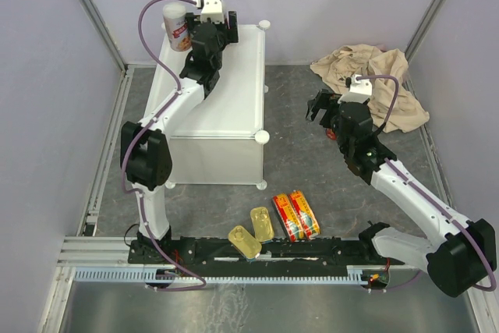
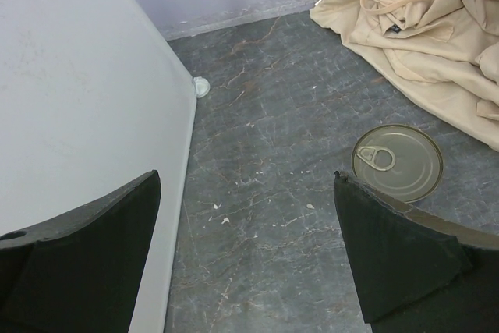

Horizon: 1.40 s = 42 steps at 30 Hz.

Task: Place and organize the canned foods onto the counter
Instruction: Adjust the canned food at the counter.

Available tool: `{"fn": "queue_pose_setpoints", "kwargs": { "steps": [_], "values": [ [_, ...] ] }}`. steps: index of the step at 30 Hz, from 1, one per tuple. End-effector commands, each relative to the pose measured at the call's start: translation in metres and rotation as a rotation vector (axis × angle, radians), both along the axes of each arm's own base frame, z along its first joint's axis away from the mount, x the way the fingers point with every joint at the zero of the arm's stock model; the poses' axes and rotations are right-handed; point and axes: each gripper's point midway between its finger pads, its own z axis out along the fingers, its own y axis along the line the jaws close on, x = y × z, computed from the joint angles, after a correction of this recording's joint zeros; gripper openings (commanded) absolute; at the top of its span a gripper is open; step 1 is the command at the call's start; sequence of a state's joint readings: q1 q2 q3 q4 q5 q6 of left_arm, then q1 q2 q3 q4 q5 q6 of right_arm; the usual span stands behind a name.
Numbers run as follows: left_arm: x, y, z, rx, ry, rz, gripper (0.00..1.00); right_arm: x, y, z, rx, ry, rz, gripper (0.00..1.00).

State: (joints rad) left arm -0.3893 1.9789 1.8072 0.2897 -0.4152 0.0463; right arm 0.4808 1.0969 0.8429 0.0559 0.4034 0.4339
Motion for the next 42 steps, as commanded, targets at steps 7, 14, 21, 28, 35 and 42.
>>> {"fn": "queue_pose_setpoints", "kwargs": {
  "steps": [7, 14, 21, 28, 35, 42],
  "values": [
    [-0.013, 0.018, 0.028, -0.032, -0.053, 0.057, 0.96, -0.001, -0.003, 0.021, 0.047, -0.046, -0.009, 0.99],
    [-0.022, 0.032, 0.026, -0.042, -0.049, 0.117, 0.96, -0.004, -0.002, 0.022, 0.053, -0.048, -0.002, 0.99],
    [-0.027, 0.034, 0.027, -0.049, -0.053, 0.117, 0.96, -0.006, -0.002, 0.023, 0.062, -0.048, 0.006, 0.99],
    [-0.032, 0.032, 0.034, -0.064, -0.059, 0.093, 0.98, -0.006, -0.002, 0.024, 0.062, -0.044, 0.006, 0.99],
    [-0.038, 0.027, 0.036, -0.082, -0.044, 0.06, 0.99, -0.006, 0.0, 0.022, 0.062, -0.037, 0.011, 0.99],
    [-0.042, 0.022, 0.036, -0.09, -0.027, 0.031, 0.99, -0.007, -0.001, 0.021, 0.062, -0.03, 0.011, 0.99]
  ]
}}
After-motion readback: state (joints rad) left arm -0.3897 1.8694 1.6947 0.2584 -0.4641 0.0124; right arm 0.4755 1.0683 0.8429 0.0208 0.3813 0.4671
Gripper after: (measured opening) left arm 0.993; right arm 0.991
